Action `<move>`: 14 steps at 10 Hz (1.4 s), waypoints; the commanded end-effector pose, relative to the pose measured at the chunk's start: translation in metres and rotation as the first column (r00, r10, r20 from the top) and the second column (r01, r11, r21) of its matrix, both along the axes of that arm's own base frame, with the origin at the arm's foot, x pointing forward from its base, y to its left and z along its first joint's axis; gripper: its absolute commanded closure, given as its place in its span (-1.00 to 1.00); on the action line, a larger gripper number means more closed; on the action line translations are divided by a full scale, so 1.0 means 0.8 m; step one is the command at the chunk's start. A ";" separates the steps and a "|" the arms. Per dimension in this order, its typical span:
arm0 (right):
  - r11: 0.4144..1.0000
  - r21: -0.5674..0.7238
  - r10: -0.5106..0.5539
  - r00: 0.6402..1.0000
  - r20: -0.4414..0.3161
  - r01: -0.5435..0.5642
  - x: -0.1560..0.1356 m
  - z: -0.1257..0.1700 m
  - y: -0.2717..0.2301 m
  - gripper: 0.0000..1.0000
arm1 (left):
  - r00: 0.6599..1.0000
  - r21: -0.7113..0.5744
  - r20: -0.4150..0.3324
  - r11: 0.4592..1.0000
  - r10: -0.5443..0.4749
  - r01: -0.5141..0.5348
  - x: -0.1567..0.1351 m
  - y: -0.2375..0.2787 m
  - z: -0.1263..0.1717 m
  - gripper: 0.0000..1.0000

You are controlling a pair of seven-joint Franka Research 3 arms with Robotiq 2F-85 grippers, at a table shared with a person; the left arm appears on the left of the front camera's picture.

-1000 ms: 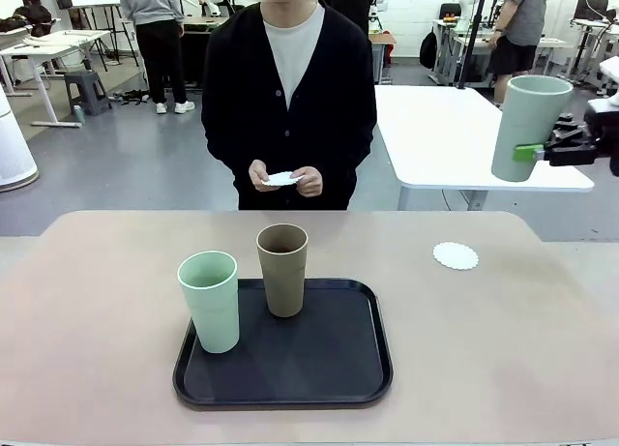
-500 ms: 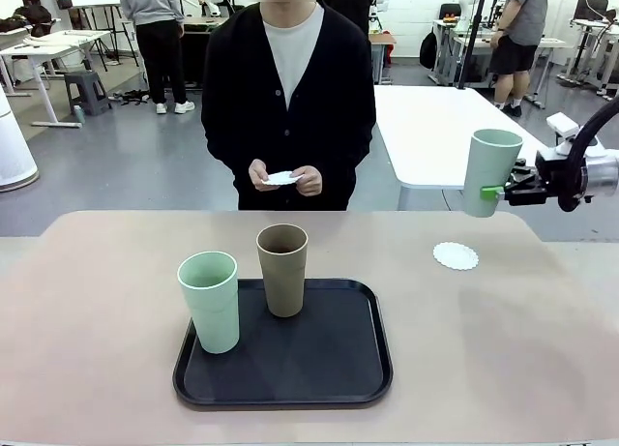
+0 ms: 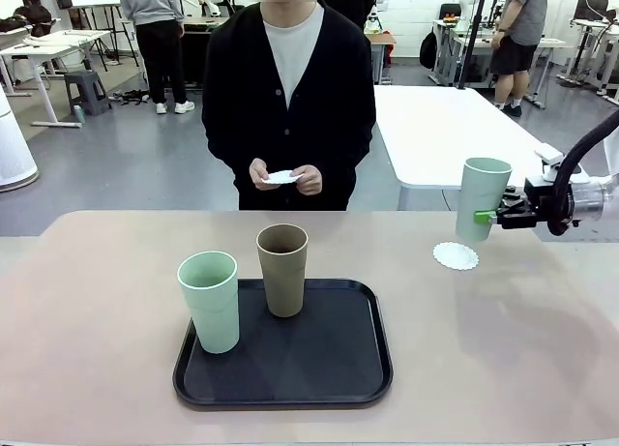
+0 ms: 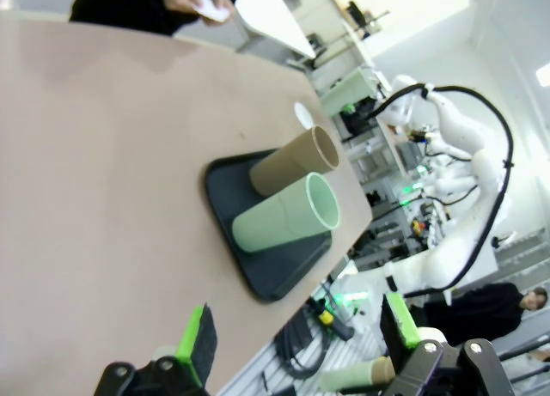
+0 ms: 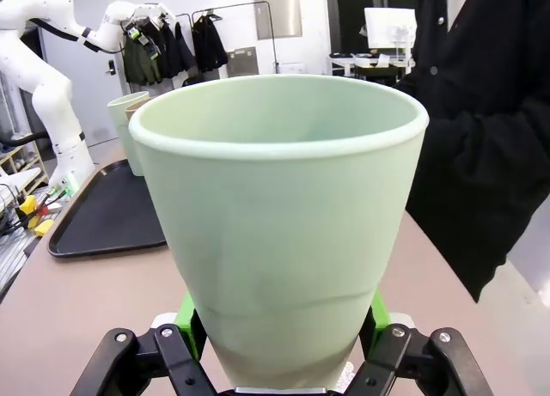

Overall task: Place coasters on the table and set cups on them.
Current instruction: Pick up one Reusable plastic cup and place it on a coaster set by the human.

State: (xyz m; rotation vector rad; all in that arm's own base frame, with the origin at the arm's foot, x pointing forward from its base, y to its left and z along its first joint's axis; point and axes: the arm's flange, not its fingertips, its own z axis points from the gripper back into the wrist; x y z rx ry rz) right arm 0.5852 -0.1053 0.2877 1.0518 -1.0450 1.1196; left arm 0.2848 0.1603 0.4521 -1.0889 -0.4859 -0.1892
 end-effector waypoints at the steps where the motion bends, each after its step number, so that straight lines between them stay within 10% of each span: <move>1: 0.998 -0.020 0.053 0.998 -0.019 -0.053 0.009 -0.007 0.008 -0.65 | 1.000 -0.004 0.012 1.000 -0.004 0.004 -0.001 0.001 0.000 -1.00; 14: 0.997 -0.009 0.070 0.997 -0.033 -0.070 0.002 -0.028 0.027 -0.65 | 1.000 -0.004 0.012 1.000 -0.004 0.004 -0.001 0.001 0.000 -1.00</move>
